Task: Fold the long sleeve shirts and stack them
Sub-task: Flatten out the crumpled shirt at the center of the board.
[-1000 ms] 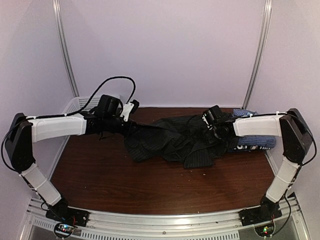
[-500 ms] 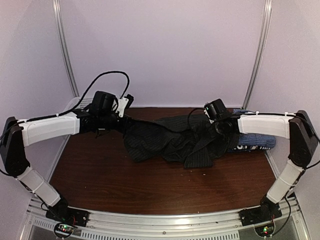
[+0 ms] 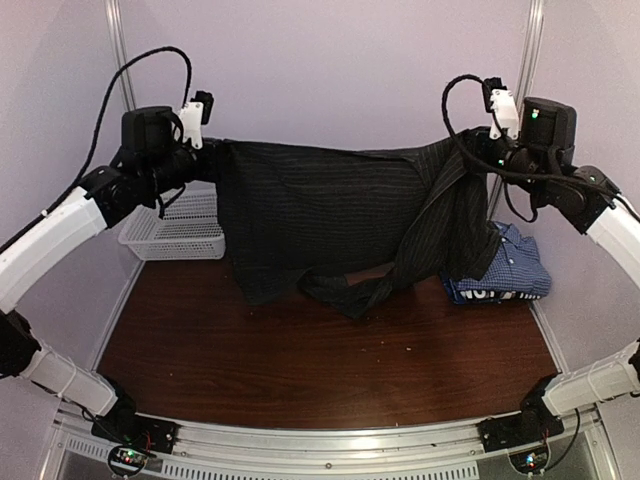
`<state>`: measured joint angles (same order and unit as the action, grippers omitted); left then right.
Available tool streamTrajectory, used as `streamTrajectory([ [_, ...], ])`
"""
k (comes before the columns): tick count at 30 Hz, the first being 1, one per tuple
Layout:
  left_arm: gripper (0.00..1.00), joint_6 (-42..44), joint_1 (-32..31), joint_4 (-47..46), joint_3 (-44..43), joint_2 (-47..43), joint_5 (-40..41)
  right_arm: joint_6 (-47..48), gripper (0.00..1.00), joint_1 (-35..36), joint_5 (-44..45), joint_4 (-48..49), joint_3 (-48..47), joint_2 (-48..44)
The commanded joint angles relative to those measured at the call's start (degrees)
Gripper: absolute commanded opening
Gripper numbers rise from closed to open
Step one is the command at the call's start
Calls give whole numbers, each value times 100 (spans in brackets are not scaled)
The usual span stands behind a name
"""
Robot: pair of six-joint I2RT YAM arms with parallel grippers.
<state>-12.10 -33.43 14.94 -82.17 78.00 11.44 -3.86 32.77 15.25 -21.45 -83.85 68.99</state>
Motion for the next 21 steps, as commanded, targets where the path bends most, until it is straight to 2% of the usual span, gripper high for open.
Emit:
streamTrajectory([
  [1, 0, 130, 47, 84, -808, -266, -597, -306, 0, 27, -997, -546, -541, -33],
  [5, 0, 59, 41, 180, -968, -595, -1549, -424, 0, 44, -1903, -918, -897, -217],
  [11, 0, -204, 38, 376, -1073, -1277, -2372, -721, 0, 51, -3305, -1399, -1719, -575],
  [16, 0, -687, 38, 381, -1027, -1977, -3052, -1286, 0, 53, -4409, -1273, -2118, -1094],
  [21, 0, -1222, 38, -60, -655, -2731, -3753, -1836, 0, 49, -4974, -984, -2020, -1620],
])
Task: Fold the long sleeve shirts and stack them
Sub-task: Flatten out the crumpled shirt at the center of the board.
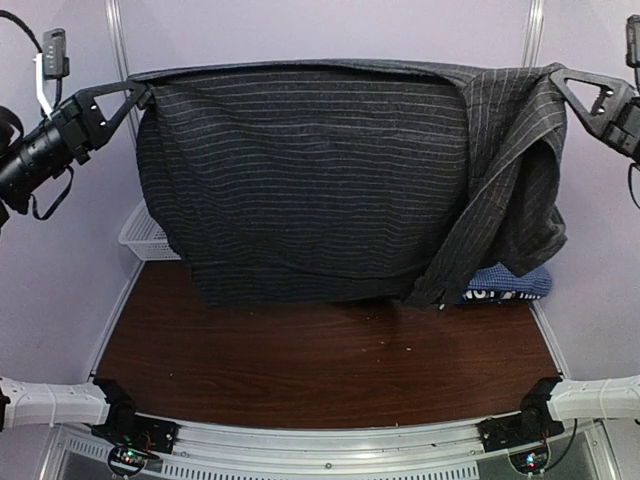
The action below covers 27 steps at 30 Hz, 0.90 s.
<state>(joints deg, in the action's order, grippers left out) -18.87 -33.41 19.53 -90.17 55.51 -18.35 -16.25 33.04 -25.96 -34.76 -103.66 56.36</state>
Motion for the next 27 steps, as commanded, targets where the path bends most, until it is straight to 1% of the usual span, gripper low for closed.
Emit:
streamTrajectory([
  [1, 0, -635, 36, -561, 164, -618, -834, -729, 0, 26, -947, 471, 1, -470],
  [4, 0, -847, 36, -626, 93, -978, -925, -1114, 0, 25, -1225, 880, 28, -738],
  [7, 0, -965, 36, -623, -9, -1195, -900, -1323, 0, 26, -1277, 988, -80, -855],
  [11, 0, -969, 36, -624, -59, -1179, -846, -1367, 0, 20, -1183, 987, -100, -851],
  [13, 0, -857, 36, -564, -89, -1033, -678, -1263, 0, 22, -955, 899, -70, -779],
  [16, 0, -567, 41, -255, -163, -700, 53, -918, 0, 27, -251, 417, -67, -589],
  [19, 0, -205, 36, -1, -124, -319, 1287, -425, 0, 25, 931, -110, 40, -304],
  [21, 0, 84, 36, 39, 52, 50, 2119, -187, 0, 23, 1767, -246, 361, -126],
  [25, 0, 488, 56, -142, 565, 943, 3289, 218, 0, 0, 2959, -11, 1165, 363],
  [27, 0, 599, 194, -293, 825, 1514, 3688, 357, 0, -150, 3107, 354, 1611, 714],
])
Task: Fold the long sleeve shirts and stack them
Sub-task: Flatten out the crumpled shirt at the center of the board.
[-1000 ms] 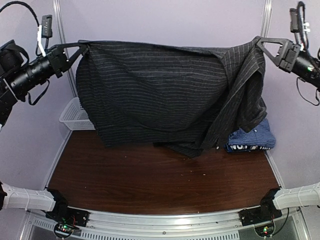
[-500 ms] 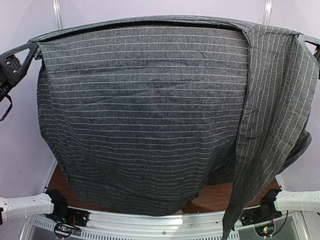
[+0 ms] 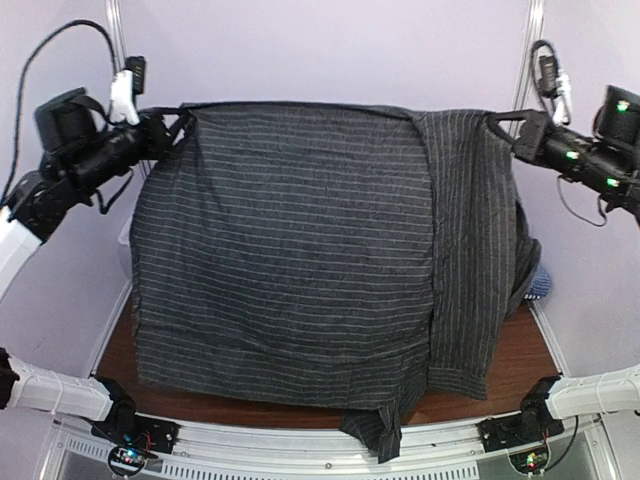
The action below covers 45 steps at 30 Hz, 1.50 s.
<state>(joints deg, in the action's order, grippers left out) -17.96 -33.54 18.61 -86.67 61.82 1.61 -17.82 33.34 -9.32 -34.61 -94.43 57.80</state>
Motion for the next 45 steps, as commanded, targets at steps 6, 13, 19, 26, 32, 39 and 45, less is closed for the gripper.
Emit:
streamTrajectory([
  [6, 0, 534, 837, -924, 930, 2840, 1757, 841, 0, -985, 828, 1953, 1680, 2405],
  [13, 0, 643, 1006, -764, -350, 5557, 1617, 1172, 0, -1250, 509, 2456, 817, 4925],
  [19, 0, 661, 1063, -651, -1119, 6567, 1770, 1296, 0, -1278, 793, 2293, -196, 6120],
  [26, 1, 576, 1177, -348, -1561, 6942, 1972, 1409, 1, -1294, 1593, 1707, -1367, 7185],
  [32, 27, 542, 1209, -500, -1469, 6589, 1397, 1325, 40, -1295, 2455, 1232, -1520, 7079],
  [39, 59, 452, 1209, -750, -1171, 5965, 882, 1321, 69, -1295, 2658, 1498, -454, 6039],
  [45, 68, 282, 1209, -1119, -591, 5227, 278, 974, 73, -1255, 1820, 1896, 1112, 4514],
])
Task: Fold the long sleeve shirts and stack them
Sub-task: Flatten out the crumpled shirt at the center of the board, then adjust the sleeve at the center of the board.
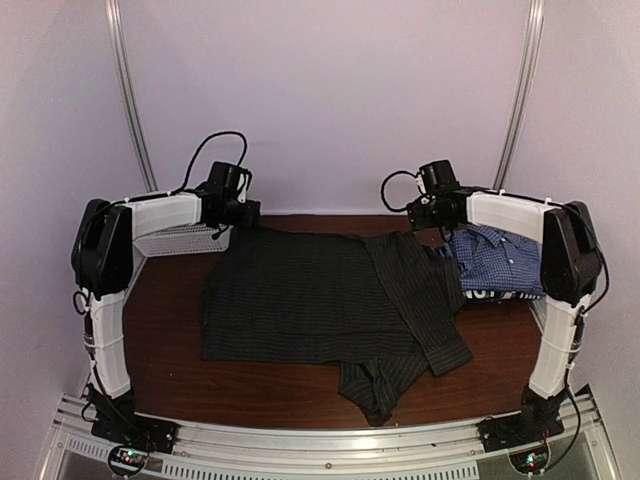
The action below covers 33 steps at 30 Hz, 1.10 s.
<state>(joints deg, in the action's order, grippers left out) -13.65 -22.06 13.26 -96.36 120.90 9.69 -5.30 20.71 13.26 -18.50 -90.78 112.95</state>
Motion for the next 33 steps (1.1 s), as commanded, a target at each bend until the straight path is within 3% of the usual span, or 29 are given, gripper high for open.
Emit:
streamTrajectory([
  [1, 70, -170, 62, -680, 508, -824, -693, -360, 73, 35, -595, 312, 1047, -1198],
  [10, 76, -638, 53, -1619, 1908, -2319, -2079, -1566, 72, 419, -1198, -168, 3849, -3476],
  [13, 85, -805, 45, -1935, 2460, -2730, -2329, -1984, 73, 510, -1314, -300, 4640, -4047],
  [16, 88, -894, 8, -1999, 2792, -2977, -2459, -2216, 74, 539, -1201, -448, 5172, -4427],
  [25, 91, -981, -300, -2078, 3490, -3330, -2493, -2554, 77, 519, -1591, -131, 5786, -3784],
  [33, 91, -958, -395, -2079, 3588, -3229, -2527, -2701, 67, 522, -1876, 317, 6248, -3751],
])
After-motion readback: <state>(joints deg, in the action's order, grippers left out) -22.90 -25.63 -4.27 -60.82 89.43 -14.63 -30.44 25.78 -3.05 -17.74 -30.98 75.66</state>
